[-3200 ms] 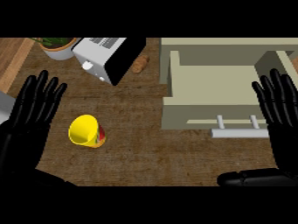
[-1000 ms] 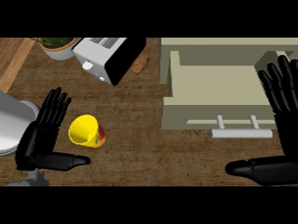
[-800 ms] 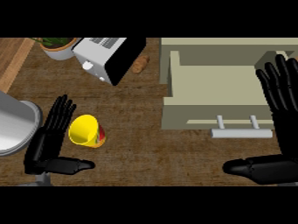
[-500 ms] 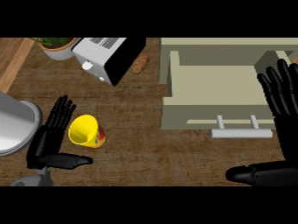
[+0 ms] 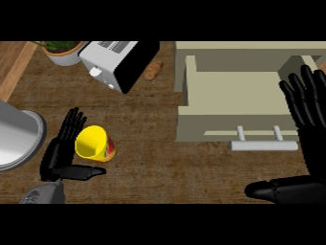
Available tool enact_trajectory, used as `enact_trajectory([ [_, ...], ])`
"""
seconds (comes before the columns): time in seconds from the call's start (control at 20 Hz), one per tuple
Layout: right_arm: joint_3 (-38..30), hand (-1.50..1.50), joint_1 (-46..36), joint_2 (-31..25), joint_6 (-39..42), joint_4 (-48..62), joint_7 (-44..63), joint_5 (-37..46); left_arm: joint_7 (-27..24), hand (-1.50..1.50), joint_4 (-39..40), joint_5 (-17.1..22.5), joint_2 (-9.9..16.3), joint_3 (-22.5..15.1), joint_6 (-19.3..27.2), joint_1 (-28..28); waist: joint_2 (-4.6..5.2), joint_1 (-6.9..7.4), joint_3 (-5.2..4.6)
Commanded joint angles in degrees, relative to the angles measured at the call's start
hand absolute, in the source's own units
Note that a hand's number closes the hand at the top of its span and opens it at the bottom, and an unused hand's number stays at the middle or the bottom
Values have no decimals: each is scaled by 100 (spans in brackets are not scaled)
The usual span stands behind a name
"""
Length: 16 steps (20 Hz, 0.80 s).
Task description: Pick up the cup, place it into the drawer and close the drawer
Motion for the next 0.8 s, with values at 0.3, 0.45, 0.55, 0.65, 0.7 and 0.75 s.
enact_trajectory([
  [0.3, 55, -150, -94, 8, 18, -1, 171, 2, -866, -150, 1871, -111, 447, 358, -107, -955, 5, -14, -1],
  [0.45, -208, -150, -291, -164, 148, 221, 120, -130, -1253, -150, 1875, -147, 353, 230, -245, -598, 3, 2, -1],
  [0.55, 152, -150, -197, 86, -168, -234, 363, 133, -1117, -150, 2125, -255, 353, 210, -67, -1029, 3, -13, -2],
  [0.65, 197, -150, 403, 113, 45, -377, -47, 176, -1031, -150, 1734, -135, 532, 184, -413, -583, -4, -1, 1],
  [0.7, 218, -150, 88, 149, 131, 305, -422, 212, -1684, -150, 2380, -356, 257, 145, -113, -682, 6, -4, -1],
  [0.75, -96, -150, 62, -59, 148, -142, 120, -137, -1682, -150, 2742, -351, 285, 193, -103, -1085, 3, -18, -1],
])
